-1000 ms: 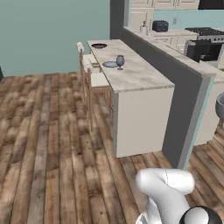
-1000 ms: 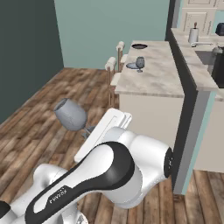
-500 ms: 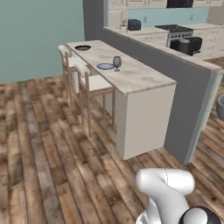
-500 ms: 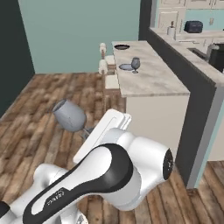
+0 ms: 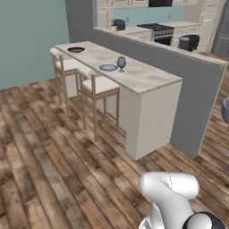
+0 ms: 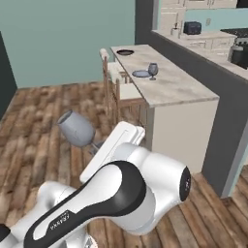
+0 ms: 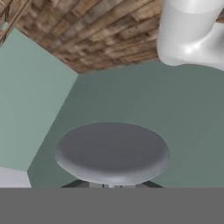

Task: Retrieve the wine glasses from the counter and place one next to each plate.

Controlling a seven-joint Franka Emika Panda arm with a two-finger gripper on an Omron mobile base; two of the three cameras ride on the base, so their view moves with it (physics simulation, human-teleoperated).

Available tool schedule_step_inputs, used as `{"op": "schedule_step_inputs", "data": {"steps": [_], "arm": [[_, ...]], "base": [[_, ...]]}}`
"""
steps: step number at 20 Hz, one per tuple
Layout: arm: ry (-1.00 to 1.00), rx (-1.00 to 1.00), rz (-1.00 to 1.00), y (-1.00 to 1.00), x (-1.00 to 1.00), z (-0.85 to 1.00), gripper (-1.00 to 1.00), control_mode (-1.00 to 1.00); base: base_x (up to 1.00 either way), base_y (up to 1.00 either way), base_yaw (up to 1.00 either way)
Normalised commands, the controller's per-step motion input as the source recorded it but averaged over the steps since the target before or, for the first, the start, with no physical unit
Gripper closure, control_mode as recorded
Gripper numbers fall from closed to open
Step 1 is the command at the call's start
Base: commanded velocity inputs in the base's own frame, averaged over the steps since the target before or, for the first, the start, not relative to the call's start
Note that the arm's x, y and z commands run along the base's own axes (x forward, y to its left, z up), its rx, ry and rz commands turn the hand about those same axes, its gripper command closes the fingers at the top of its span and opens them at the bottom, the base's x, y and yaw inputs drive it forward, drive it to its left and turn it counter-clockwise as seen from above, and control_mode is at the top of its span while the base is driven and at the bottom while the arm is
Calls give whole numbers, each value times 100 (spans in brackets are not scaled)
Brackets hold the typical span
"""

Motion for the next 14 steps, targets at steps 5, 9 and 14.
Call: {"op": "schedule_step_inputs", "data": {"steps": [5,9,14], "arm": [[0,0,0,0,0,0,100,100],[0,0,0,0,0,0,100,100],[0,0,0,0,0,0,100,100]], "base": [[26,100,-27],[55,100,-30],[79,100,-33]]}}
